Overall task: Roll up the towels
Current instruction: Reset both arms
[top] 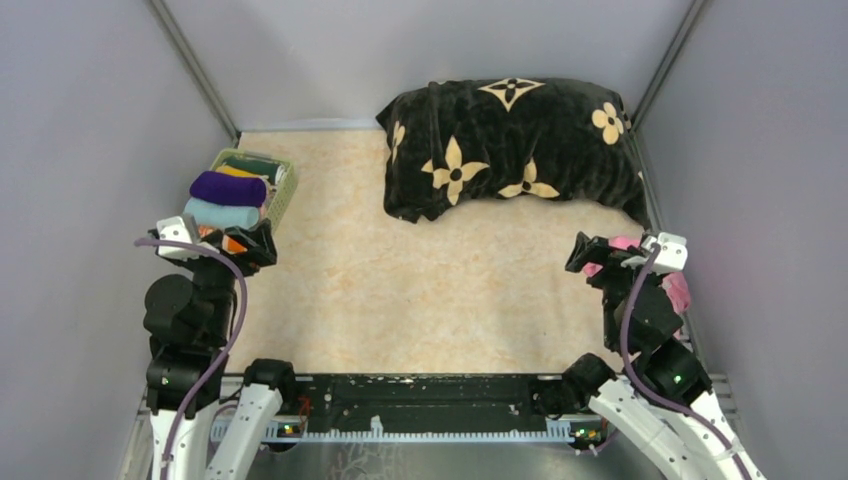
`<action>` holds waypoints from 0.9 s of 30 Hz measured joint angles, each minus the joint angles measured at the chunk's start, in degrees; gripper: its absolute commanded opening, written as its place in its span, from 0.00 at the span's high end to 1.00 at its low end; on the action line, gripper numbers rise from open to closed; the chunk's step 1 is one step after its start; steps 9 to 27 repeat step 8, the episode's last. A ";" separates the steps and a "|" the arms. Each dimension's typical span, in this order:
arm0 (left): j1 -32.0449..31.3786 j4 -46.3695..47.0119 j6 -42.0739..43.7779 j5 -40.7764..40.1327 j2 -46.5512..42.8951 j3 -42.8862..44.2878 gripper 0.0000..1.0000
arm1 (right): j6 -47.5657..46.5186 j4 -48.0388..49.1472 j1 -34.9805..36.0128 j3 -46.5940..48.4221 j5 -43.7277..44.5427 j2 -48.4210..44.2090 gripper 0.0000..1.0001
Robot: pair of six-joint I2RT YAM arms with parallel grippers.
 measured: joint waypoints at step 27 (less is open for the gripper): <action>0.00 0.26 -1.03 0.04 0.24 -2.93 0.00 | -1.90 1.44 0.00 -2.43 0.50 -0.22 0.01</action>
